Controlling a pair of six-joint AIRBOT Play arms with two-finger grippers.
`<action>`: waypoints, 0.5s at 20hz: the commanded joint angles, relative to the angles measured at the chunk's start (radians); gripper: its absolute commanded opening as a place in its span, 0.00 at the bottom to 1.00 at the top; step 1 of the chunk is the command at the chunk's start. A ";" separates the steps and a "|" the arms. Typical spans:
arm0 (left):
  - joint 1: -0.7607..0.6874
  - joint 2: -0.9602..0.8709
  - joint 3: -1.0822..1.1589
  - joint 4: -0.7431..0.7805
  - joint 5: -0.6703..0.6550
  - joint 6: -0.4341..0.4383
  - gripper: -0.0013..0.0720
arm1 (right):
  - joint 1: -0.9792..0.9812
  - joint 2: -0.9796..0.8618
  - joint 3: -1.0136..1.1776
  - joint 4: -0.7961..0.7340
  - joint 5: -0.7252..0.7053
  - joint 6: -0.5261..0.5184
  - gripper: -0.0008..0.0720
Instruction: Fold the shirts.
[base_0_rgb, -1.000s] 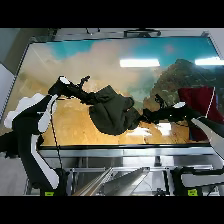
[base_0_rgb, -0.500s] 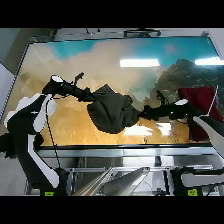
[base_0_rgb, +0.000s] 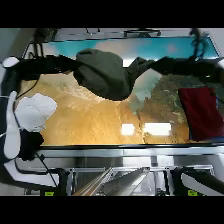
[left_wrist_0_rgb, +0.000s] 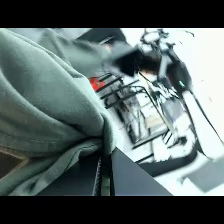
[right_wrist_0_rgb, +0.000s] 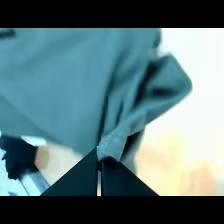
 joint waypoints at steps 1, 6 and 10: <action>0.010 0.190 0.000 -0.005 -0.118 0.042 0.02 | -0.002 0.176 0.102 -0.074 0.034 0.006 0.04; -0.092 0.363 -0.169 0.304 0.072 0.040 0.04 | 0.003 0.220 0.024 -0.274 0.140 0.129 0.04; -0.171 0.378 -0.362 0.488 0.172 0.039 0.04 | 0.036 0.202 -0.211 -0.276 0.125 0.123 0.04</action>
